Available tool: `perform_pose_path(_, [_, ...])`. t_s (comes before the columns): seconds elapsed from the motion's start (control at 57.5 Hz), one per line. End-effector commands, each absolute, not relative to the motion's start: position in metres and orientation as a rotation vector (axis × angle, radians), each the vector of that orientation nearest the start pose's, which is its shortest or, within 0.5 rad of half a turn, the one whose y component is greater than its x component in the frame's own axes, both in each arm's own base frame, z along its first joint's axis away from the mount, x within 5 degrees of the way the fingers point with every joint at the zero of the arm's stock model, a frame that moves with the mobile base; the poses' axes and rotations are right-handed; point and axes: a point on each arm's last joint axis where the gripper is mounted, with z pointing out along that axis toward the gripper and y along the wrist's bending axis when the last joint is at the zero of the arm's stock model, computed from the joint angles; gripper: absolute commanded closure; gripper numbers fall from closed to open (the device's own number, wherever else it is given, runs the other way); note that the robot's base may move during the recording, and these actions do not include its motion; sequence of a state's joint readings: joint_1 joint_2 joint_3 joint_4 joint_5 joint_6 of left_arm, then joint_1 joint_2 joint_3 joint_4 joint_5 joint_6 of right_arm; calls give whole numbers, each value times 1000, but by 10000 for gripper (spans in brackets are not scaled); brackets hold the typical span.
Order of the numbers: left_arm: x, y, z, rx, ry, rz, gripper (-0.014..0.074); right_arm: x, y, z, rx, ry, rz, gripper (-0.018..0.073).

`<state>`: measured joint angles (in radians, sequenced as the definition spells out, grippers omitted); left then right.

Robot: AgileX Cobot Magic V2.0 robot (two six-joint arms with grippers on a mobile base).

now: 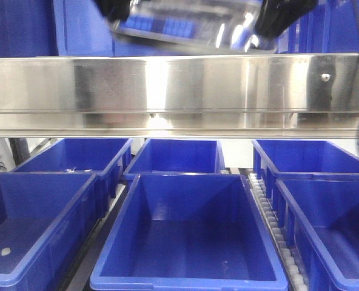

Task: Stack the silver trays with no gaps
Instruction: 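Lower the held tray onto the silver tray on the shelf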

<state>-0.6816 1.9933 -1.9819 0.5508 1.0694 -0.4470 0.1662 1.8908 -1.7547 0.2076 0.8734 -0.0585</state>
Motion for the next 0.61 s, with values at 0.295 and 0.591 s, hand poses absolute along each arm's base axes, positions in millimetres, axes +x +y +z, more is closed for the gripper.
perform_pose_path(0.295, [377,-262,345,481,2227,115,188,424,98,331,-204,2382,359,246])
perform_pose_path(0.591, [377,-262,349,483,2203,105,172,423,97,338,-198,2345,360,158])
